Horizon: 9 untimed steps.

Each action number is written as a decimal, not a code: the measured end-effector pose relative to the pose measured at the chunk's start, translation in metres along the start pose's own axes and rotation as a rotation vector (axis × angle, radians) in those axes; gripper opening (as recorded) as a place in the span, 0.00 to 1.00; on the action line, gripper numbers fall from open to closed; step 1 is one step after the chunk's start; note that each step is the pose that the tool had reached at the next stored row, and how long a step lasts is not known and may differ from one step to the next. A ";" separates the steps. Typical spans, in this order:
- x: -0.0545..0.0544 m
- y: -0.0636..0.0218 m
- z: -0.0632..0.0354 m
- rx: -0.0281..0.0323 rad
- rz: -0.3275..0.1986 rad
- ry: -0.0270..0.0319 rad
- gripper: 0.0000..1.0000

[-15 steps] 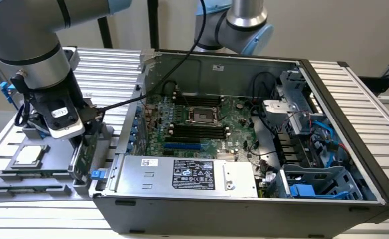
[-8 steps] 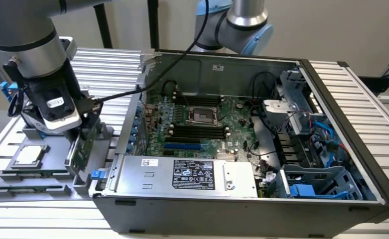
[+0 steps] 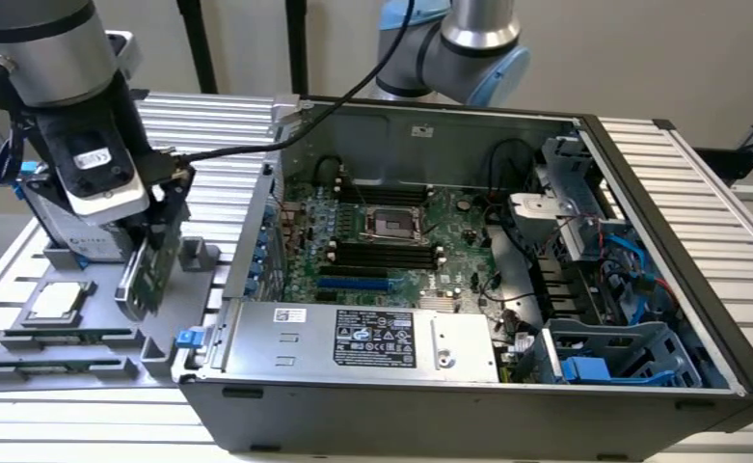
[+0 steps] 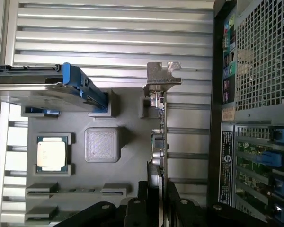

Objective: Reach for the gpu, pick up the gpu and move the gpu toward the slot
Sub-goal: 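Pick up the gpu and move the gpu toward the slot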

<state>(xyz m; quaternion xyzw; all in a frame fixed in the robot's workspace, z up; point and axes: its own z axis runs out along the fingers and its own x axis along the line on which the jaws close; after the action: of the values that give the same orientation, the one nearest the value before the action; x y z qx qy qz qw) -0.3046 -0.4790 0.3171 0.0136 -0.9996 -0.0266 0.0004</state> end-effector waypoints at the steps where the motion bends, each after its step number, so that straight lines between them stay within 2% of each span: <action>1: -0.001 0.0002 -0.0049 0.0000 0.000 0.0007 0.26; 9: -0.010 0.0013 -0.0410 -0.0003 0.000 0.0026 0.26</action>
<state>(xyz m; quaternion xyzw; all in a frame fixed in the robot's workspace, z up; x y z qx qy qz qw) -0.2949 -0.4796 0.3581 0.0136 -0.9995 -0.0267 0.0017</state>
